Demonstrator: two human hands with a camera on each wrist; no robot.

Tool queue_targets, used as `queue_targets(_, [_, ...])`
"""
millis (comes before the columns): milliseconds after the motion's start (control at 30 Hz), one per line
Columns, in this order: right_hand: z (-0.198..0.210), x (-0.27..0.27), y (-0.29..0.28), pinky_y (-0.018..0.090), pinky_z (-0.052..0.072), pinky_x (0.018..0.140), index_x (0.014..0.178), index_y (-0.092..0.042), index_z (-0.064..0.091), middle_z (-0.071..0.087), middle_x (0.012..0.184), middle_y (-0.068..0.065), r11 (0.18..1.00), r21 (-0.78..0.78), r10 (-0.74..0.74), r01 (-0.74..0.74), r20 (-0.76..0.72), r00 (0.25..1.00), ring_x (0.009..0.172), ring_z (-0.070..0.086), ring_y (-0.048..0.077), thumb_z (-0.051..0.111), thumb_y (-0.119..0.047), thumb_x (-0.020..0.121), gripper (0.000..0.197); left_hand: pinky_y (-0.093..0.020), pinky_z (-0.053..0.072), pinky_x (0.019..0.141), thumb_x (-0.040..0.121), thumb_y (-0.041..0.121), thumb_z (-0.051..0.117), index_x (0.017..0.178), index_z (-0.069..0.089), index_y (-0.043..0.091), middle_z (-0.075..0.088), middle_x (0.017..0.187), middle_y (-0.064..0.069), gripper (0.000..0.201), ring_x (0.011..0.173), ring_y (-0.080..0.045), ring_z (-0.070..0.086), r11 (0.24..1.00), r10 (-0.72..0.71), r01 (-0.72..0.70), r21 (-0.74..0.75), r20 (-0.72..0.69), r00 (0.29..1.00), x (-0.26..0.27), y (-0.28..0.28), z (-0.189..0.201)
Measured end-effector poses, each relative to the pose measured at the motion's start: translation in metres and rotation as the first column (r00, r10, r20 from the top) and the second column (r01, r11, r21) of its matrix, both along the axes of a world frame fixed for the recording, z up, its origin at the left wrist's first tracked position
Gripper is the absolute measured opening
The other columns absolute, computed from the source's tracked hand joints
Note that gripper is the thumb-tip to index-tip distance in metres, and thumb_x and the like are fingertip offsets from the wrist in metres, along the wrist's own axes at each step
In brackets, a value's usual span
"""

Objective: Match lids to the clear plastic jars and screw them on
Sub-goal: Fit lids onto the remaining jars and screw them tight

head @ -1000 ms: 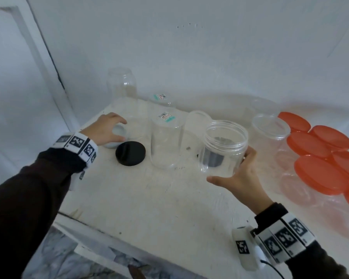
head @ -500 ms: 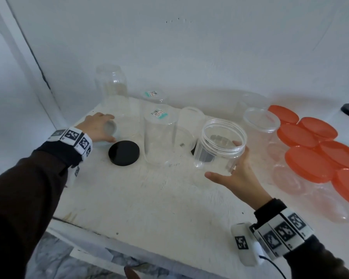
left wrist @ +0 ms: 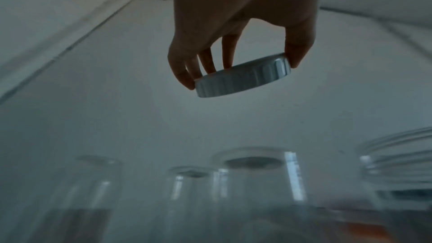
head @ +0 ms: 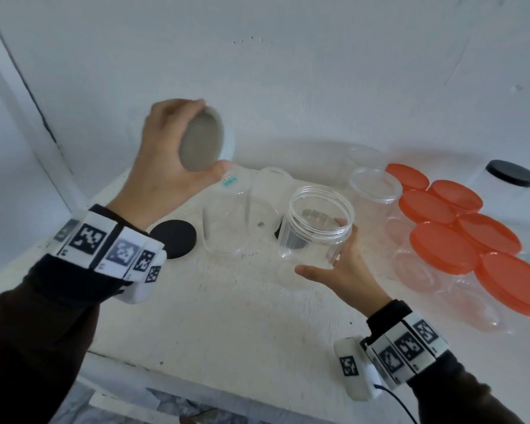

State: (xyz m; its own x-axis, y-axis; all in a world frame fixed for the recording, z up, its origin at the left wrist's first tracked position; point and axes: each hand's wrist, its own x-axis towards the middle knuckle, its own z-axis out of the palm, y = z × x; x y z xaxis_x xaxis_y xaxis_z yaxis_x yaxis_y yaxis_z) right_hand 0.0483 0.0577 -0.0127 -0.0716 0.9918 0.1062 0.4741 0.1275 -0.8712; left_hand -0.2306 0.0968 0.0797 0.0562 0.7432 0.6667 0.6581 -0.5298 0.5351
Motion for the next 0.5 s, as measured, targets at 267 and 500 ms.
queue_targets(267, [-0.002, 0.001, 0.000, 0.036, 0.037, 0.105, 0.135, -0.020, 0.020, 0.038, 0.133, -0.005, 1.000, 0.023, 0.016, -0.015, -0.009, 1.000, 0.122, 0.041, 0.011, 0.085, -0.028, 0.062, 0.099, -0.045, 0.034, 0.104, 0.071, 0.057, 0.057, 0.137, 0.041, 0.017, 0.037, 0.134, 0.002, 0.078, 0.123, -0.013, 0.036, 0.950, -0.311, 0.299, -0.092, -0.165, 0.936, 0.079, -0.012, -0.007])
queue_targets(500, [-0.006, 0.005, 0.001, 0.034, 0.041, 0.101, 0.128, -0.031, 0.021, 0.039, 0.132, -0.001, 0.999, 0.041, 0.025, -0.024, -0.024, 0.999, 0.122, 0.043, 0.014, 0.085, -0.038, 0.057, 0.096, -0.046, 0.036, 0.100, 0.069, 0.061, 0.055, 0.129, 0.048, 0.019, 0.045, 0.131, 0.007, 0.074, 0.120, -0.013, 0.040, 0.889, -0.450, 0.409, -0.203, -0.231, 0.863, 0.114, -0.001, -0.015])
